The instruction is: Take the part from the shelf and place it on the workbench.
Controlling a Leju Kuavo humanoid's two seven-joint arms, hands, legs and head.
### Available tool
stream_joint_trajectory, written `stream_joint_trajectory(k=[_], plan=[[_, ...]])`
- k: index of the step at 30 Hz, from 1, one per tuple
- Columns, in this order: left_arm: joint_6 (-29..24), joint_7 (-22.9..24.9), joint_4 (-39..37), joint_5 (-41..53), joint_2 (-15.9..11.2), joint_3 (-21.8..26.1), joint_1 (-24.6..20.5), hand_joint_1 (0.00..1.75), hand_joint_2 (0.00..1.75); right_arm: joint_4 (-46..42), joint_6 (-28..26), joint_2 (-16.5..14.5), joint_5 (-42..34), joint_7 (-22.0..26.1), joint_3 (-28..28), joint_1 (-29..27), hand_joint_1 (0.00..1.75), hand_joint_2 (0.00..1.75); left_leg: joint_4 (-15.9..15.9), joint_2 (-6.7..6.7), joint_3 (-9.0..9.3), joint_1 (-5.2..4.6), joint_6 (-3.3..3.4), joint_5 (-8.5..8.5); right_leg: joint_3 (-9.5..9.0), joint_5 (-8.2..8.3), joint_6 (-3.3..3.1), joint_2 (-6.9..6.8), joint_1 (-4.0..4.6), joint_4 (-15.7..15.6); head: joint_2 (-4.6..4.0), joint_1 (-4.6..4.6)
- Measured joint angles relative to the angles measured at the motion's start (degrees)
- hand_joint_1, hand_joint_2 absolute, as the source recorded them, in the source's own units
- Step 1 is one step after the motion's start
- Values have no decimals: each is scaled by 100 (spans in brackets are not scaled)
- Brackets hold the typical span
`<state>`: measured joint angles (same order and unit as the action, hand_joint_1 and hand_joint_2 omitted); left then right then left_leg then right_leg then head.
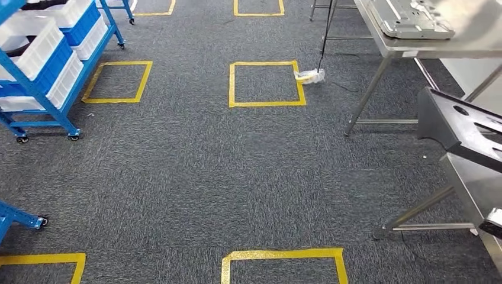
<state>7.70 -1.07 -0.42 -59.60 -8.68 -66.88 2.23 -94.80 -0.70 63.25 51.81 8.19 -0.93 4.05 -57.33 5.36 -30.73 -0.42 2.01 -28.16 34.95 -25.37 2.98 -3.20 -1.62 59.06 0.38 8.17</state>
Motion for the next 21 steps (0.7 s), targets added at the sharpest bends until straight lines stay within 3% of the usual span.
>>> stream_joint_trajectory(k=[3, 5, 7, 8, 9, 10, 11, 12, 14, 16, 18, 19, 21], plan=[[8, -4, -2, 8, 2, -1, -24, 0, 175, 9, -11, 0, 13, -1, -72, -72, 175, 175, -10, 131, 69, 12, -121, -80, -16, -14, -151, 145, 32, -46, 1, 4], [9, -1, -2, 15, 7, -2, -34, 0, 175, 10, -18, 4, 24, -1, -133, -118, 175, 175, -223, -53, 9, 39, -174, -242, -44, 2, -238, 270, 17, -70, 1, 6], [10, 2, -2, 36, 13, -3, -35, 0, 175, 10, -25, 3, 43, -1, -174, -159, 175, 175, -878, -365, -304, 55, -180, -593, -60, 5, -301, 375, 30, -79, -1, 10], [11, 2, -2, 50, 15, -3, -36, 0, 175, 10, -27, -1, 54, 1, -179, -186, 175, 175, -1277, -440, -513, 55, -170, -760, -59, -1, -319, 432, 50, -73, -1, 13], [13, 3, -2, 63, 16, -3, -36, 0, 175, 10, -29, -7, 62, 2, -180, -220, 175, 175, -1587, -474, -688, 53, -157, -842, -59, -8, -332, 499, 71, -63, -1, 13], [14, 3, -2, 73, 16, -3, -34, 0, 175, 11, -30, -12, 72, 2, -180, -255, 175, 175, -1710, -489, -779, 49, -137, -808, -61, -16, -344, 571, 89, -51, -1, 13], [15, 4, -2, 77, 16, -3, -30, 0, 175, 12, -32, -18, 80, 2, -182, -286, 175, 175, -1614, -504, -770, 44, -110, -663, -65, -25, -353, 647, 103, -38, -1, 14], [16, 4, -2, 80, 16, -3, -25, 0, 175, 12, -36, -23, 89, 2, -187, -316, 175, 175, -1317, -549, -664, 36, -74, -435, -70, -33, -357, 723, 111, -27, -1, 14], [16, 3, -4, 83, 10, -2, -17, 0, 175, 12, -48, -33, 103, -2, -216, -383, 175, 175, -545, -796, -359, 17, 7, -38, -71, -44, -346, 862, 108, -15, -1, 13], [20, 2, -9, 85, 2, 0, -20, 0, 175, 14, -59, -45, 111, -9, -260, -464, 175, 175, -154, -944, -189, 0, 53, 89, -44, -38, -293, 989, 79, -13, -1, 12], [27, 2, -10, 86, 2, 1, -30, 0, 175, 18, -64, -43, 113, -14, -310, -554, 175, 175, -87, -836, -145, -12, 74, 103, -20, -14, -212, 1113, 51, -40, 1, 19], [30, 2, -10, 87, 6, 0, -33, 0, 175, 19, -68, -37, 113, -14, -353, -608, 175, 175, -25, -765, -116, -12, 96, 129, -12, -22, -183, 1097, 44, -34, 1, 18], [38, 2, -10, 91, 12, -1, -23, 0, 175, 19, -78, -30, 114, -16, -465, -673, 175, 175, 120, -608, -54, 7, 150, 191, 120, -196, -137, 818, 63, 216, 1, 13]])
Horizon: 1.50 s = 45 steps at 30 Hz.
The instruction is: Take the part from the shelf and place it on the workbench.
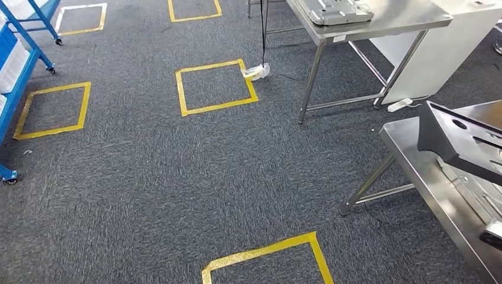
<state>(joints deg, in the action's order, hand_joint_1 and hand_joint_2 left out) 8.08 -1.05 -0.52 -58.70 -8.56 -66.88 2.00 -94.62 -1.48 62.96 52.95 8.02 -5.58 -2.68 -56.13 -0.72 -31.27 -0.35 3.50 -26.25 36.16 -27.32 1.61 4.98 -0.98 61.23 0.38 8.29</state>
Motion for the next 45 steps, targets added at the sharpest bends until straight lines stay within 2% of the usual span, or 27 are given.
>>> stream_joint_trajectory(k=[1, 2, 3, 4, 5, 6, 8, 9, 10, 11, 12, 13, 15, 16, 17, 18, 19, 20, 21, 23, 24, 25, 28, 37, 41, 43, 45], plan=[[4, 0, 0, 2, 3, 0, 11, 0, 175, 0, -8, -10, 3, -1, -49, -15, 175, 175, 36, 72, 17, 2, 13, 13, 145, -167, 19, -206, -6, 299, -1, -3], [7, 0, 0, 5, 6, 0, 22, 0, 175, 0, -15, -24, 8, 0, -79, -23, 175, 175, 48, 142, 22, 2, 21, 10, 328, -340, 48, -350, -12, 656, -1, -4], [9, 0, 0, 11, 11, 0, 30, 0, 175, 0, -21, -42, 15, 3, -96, -46, 175, 175, 47, 218, 24, 2, 18, 0, 495, -459, 81, -422, -33, 983, -1, -4], [11, 0, 0, 17, 19, 0, 33, 0, 175, 0, -23, -59, 22, 9, -101, -71, 175, 175, 40, 291, 25, 5, 9, -14, 587, -481, 112, -454, -58, 1159, -1, -4], [15, -1, 0, 23, 29, 0, 34, 0, 175, 0, -24, -72, 27, 14, -105, -92, 175, 175, 25, 366, 27, 11, -6, -33, 567, -395, 144, -483, -84, 1118, -1, -5], [17, -1, 0, 29, 39, 0, 33, 0, 175, 0, -25, -81, 31, 16, -115, -104, 175, 175, -1, 439, 29, 21, -28, -58, 430, -224, 175, -528, -108, 859, -1, -4], [20, -4, -4, 40, 43, 0, 34, 0, 175, 1, -28, -97, 33, 17, -153, -108, 175, 175, -80, 562, 40, 22, -99, -132, 33, 92, 211, -763, -123, 109, -1, -5], [22, -5, -8, 47, 41, 1, 37, 0, 175, 1, -29, -106, 33, 16, -173, -112, 175, 175, -116, 612, 52, 15, -141, -173, -92, 162, 186, -853, -112, -122, -1, -4], [23, -8, -12, 54, 38, 0, 35, 0, 175, 1, -31, -116, 34, 17, -191, -124, 175, 175, -141, 664, 73, 2, -185, -209, -137, 168, 145, -902, -97, -216, -1, -4], [24, -9, -16, 61, 35, 1, 29, 0, 175, 1, -32, -125, 34, 17, -203, -137, 175, 175, -146, 716, 97, -5, -224, -237, -125, 154, 92, -875, -79, -191, -1, -3], [27, -10, -15, 68, 42, 1, 18, 0, 175, 0, -33, -124, 34, 18, -216, -150, 175, 175, -146, 780, 127, -6, -262, -262, -119, 147, 36, -792, -76, -187, -1, -2], [26, -11, -15, 77, 43, 0, 7, 0, 175, -3, -34, -123, 35, 18, -233, -164, 175, 175, -166, 770, 145, 5, -300, -297, -122, 146, -5, -723, -83, -192, 0, 3], [24, -10, -15, 94, 44, 0, 3, 0, 175, -11, -38, -119, 66, 0, -276, -166, 175, 175, -446, 514, 50, 35, -349, -501, -134, 158, -87, -601, -95, -207, 0, 11], [20, -10, -15, 99, 44, 1, 5, 0, 175, -16, -41, -118, 94, -13, -291, -168, 175, 175, -769, 326, -98, 50, -358, -679, -139, 162, -124, -557, -93, -213, 0, 17], [16, -9, -15, 101, 44, 2, 6, 0, 175, -17, -45, -121, 132, -28, -297, -168, 175, 175, -1182, 197, -306, 51, -352, -874, -137, 160, -154, -512, -75, -212, -1, 19], [12, -8, -15, 103, 44, 3, 6, 0, 175, -17, -50, -127, 174, -42, -297, -174, 175, 175, -1575, 144, -517, 50, -342, -1018, -136, 156, -178, -467, -52, -209, -1, 21], [8, -6, -15, 105, 44, 4, 6, 0, 175, -17, -55, -134, 223, -58, -295, -183, 175, 175, -1835, 123, -675, 45, -324, -1063, -139, 151, -193, -418, -27, -206, -1, 21], [5, -5, -15, 108, 43, 4, 7, 0, 175, -17, -62, -140, 269, -73, -294, -189, 175, 175, -1881, 117, -736, 39, -295, -988, -144, 147, -203, -366, -3, -201, -1, 21], [3, -4, -15, 113, 43, 4, 8, 0, 175, -16, -70, -142, 307, -87, -294, -194, 175, 175, -1679, 112, -681, 25, -253, -802, -153, 142, -210, -321, 16, -198, -1, 21], [1, -4, -18, 122, 37, 4, 7, 0, 175, -14, -83, -144, 346, -98, -295, -204, 175, 175, -886, 74, -367, -26, -130, -360, -172, 134, -215, -254, 42, -194, -1, 20], [1, -4, -21, 131, 31, 4, 6, 0, 175, -12, -88, -146, 355, -99, -296, -216, 175, 175, -541, 63, -228, -50, -82, -210, -176, 131, -208, -230, 50, -192, -1, 19], [2, -7, -23, 143, 28, 4, 4, 0, 175, -7, -92, -147, 359, -96, -297, -233, 175, 175, -320, 55, -140, -64, -71, -133, -174, 120, -199, -218, 60, -185, -1, 18], [6, -18, -26, 198, 32, 2, 3, 0, 175, 19, -101, -150, 362, -82, -306, -297, 175, 175, -207, 63, -96, -78, -128, -101, -165, 102, -172, -222, 54, -172, -1, 17], [6, -35, -26, 229, 32, -2, 6, 0, 175, 64, -111, -150, 352, -65, -380, -351, 175, 175, -223, 49, -106, -101, -96, -99, -171, 122, -133, -239, 30, -192, -1, 16], [0, -35, -26, 274, 32, -2, 0, 0, 175, 72, -109, -159, 315, -30, -404, -392, 175, 175, -263, 52, -126, -132, -6, -116, -176, 144, -52, -223, -16, -224, -1, 16], [-3, -38, -26, 297, 32, -2, -4, 0, 175, 74, -107, -156, 303, -21, -424, -402, 175, 175, -158, 71, -75, -108, 35, -67, -190, 143, -23, -230, 2, -236, -1, 16], [-3, -49, -26, 310, 35, -2, -3, 0, 175, 78, -105, -149, 293, -18, -446, -397, 175, 175, 1, 110, 1, -65, 82, 12, -100, -16, 1, -313, 14, -23, -1, 14]])
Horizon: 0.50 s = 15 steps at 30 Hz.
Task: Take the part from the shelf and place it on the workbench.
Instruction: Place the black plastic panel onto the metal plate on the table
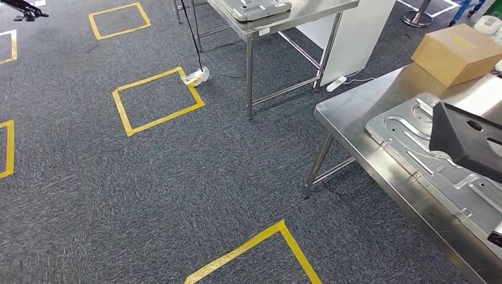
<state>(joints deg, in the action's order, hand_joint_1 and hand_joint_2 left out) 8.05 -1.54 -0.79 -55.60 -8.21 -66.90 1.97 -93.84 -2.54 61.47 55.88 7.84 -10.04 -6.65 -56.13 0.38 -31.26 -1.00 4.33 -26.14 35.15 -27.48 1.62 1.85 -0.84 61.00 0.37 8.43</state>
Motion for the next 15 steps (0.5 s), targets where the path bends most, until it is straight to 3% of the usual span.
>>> stream_joint_trajectory(k=[3, 4, 5, 6, 8, 10, 12, 15], plan=[[0, -25, 0, 4, 4, 0, 13, 0, 175, 14, 7, -1, -5, 3, -11, 3, 175, 175, 59, 40, 26, 23, 12, 26, 458, -470, 66, -115, -64, 938, 0, -3], [-1, -34, 0, 4, 7, 0, 17, 0, 175, 25, 11, -7, -6, 4, -10, -2, 175, 175, 51, 48, 25, 30, -4, 15, 559, -507, 103, -132, -104, 1136, 0, -3], [-1, -40, 0, 5, 9, 0, 21, 0, 175, 37, 15, -13, -7, 5, -10, -6, 175, 175, 33, 56, 25, 44, -30, -2, 561, -436, 145, -147, -145, 1134, 0, -3], [-1, -45, 0, 6, 12, 0, 25, 0, 175, 48, 18, -19, -7, 5, -10, -5, 175, 175, -2, 62, 24, 68, -68, -29, 451, -273, 192, -166, -186, 919, 0, -3], [-3, -51, -8, 11, -3, 0, 30, 0, 175, 70, 21, -43, -8, 5, -5, -2, 175, 175, -118, 68, 12, 109, -177, -115, 108, 13, 294, -205, -245, 252, 0, -5], [-8, -58, -21, 19, -27, 0, 27, 0, 175, 90, 24, -61, -8, 8, -3, -3, 175, 175, -239, 67, -4, 106, -279, -210, -52, 54, 245, -197, -239, -55, 0, -6], [-9, -72, -26, 25, -32, 0, 18, 0, 175, 105, 31, -62, -15, 16, -4, -18, 175, 175, -275, 72, -8, 89, -338, -267, -38, -1, 91, -168, -209, -13, 0, 1], [-11, -85, -26, 50, -31, 0, 8, 0, 175, 113, 35, -37, -23, 21, -8, -8, 175, 175, -510, 62, -84, 123, -407, -430, -56, -43, -45, -143, -192, 18, 1, 21]])
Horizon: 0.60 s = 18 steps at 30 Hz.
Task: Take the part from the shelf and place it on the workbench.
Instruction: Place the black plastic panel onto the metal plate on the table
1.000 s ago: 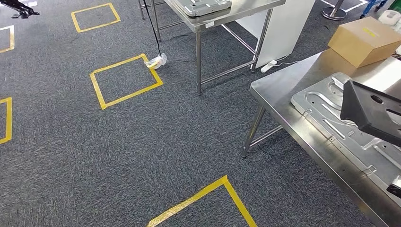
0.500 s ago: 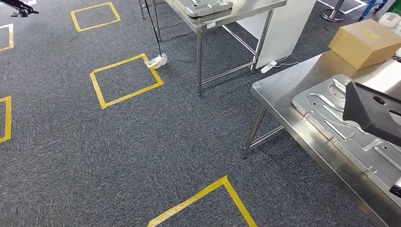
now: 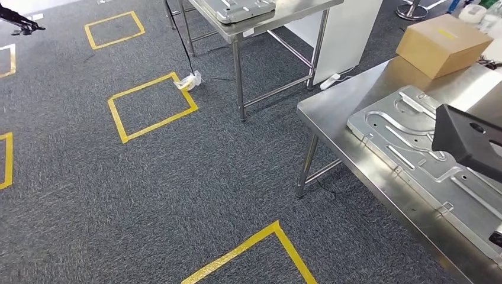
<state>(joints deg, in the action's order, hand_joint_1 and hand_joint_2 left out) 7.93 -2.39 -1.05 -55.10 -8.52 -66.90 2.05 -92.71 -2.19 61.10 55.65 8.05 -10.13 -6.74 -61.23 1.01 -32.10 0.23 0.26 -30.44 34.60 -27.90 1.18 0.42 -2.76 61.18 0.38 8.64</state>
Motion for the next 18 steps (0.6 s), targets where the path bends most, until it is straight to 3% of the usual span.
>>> stream_joint_trajectory(k=[1, 3, 4, 5, 6, 9, 11, 15, 16, 18], plan=[[-1, -2, 0, 15, 1, 0, -1, 0, 175, -1, 1, 15, 0, 0, -3, 8, 175, 175, -278, -15, -132, 11, -12, -143, -17, -9, -34, 7, 13, 0, 0, 5], [-1, -3, 0, 36, 2, 1, 0, 0, 175, 0, 4, 29, 0, 5, -5, 11, 175, 175, -1056, -34, -565, 6, 2, -461, -41, -34, -86, 18, 61, 0, 0, 12], [-1, -3, 0, 40, 3, 2, -1, 0, 175, 1, 7, 30, 0, 9, -5, 10, 175, 175, -1367, -38, -769, -4, 25, -529, -54, -48, -109, 25, 92, 0, -1, 12], [-1, -4, 0, 43, 4, 2, 0, 0, 175, 1, 12, 30, 0, 12, -4, 9, 175, 175, -1504, -42, -895, -21, 63, -488, -72, -65, -130, 32, 123, 0, -1, 13], [-2, -4, 0, 45, 4, 2, 2, 0, 175, 2, 19, 30, -1, 14, -4, 9, 175, 175, -1416, -47, -916, -51, 121, -330, -96, -83, -148, 40, 153, 0, -1, 13], [-7, -3, -2, 49, -15, 2, 13, 0, 175, 3, 45, 26, -3, 14, 2, 11, 175, 175, -344, -82, -542, -195, 372, 337, -167, -140, -169, 65, 201, -9, -1, 11], [-11, -1, -5, 51, -37, 2, 15, 0, 175, 14, 72, 16, -4, 14, 30, 11, 175, 175, 55, -81, -373, -256, 459, 469, -184, -158, -141, 77, 192, -34, -1, 7], [-9, 1, -4, 70, -36, 2, 10, 0, 175, 60, 117, 27, 6, 14, 86, 85, 175, 175, 382, -44, -171, -227, 452, 538, -234, -199, -38, 59, 189, -79, 1, 1], [-6, 1, -3, 84, -34, 2, 12, 0, 175, 101, 132, 25, 19, 12, 115, 169, 175, 175, 491, -32, -92, -206, 449, 571, -169, -283, -16, 45, 196, 75, 0, -6], [2, 1, -2, 124, -32, 2, 16, 0, 175, 259, 171, -12, 65, 10, 233, 400, 175, 175, 581, -15, -1, -182, 452, 575, 159, -531, 32, 22, 170, 675, -1, -15]])
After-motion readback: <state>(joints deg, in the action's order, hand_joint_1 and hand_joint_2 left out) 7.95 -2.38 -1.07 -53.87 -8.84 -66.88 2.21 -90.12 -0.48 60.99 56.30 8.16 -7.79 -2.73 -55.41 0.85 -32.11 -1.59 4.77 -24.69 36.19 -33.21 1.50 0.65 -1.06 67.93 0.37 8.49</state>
